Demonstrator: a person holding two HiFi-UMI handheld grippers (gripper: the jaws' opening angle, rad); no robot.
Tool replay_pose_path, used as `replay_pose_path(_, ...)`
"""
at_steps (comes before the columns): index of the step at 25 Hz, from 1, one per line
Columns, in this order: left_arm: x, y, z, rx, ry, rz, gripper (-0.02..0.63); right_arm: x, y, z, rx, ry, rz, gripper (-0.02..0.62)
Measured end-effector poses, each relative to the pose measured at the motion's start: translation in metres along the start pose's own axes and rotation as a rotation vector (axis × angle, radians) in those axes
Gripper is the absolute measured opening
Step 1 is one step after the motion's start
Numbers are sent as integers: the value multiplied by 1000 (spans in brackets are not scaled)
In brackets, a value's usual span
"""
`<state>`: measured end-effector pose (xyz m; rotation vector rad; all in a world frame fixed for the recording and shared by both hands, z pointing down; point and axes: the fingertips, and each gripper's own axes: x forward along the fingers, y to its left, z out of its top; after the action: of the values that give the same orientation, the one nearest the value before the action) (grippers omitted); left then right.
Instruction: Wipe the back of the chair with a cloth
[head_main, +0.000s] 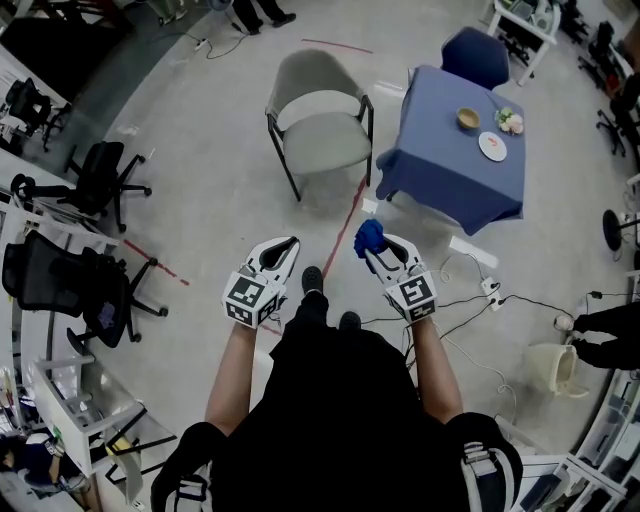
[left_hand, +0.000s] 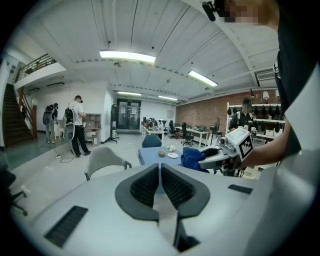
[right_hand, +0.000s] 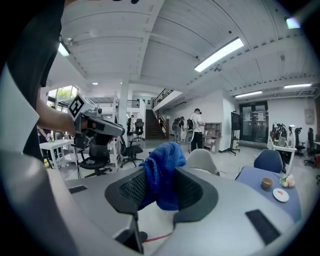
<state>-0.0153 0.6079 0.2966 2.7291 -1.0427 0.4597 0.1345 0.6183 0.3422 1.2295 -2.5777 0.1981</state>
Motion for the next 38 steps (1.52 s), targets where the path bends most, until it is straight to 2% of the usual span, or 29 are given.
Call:
replay_pose_path(11, 42, 90, 14, -48, -24, -40, 35, 76, -34, 27, -21, 42, -43, 164)
replay_pose_path(19, 68, 152, 12, -68, -2, -74, 35, 139, -48, 43, -35, 72, -52, 163)
replay_pose_path(29, 92, 202, 17, -56, 7, -131, 35, 191, -58, 46, -14, 99, -82, 163)
replay_pose_path(38, 84, 249, 6, -70, 18, -126, 35, 243, -47, 53, -36, 112, -72, 163)
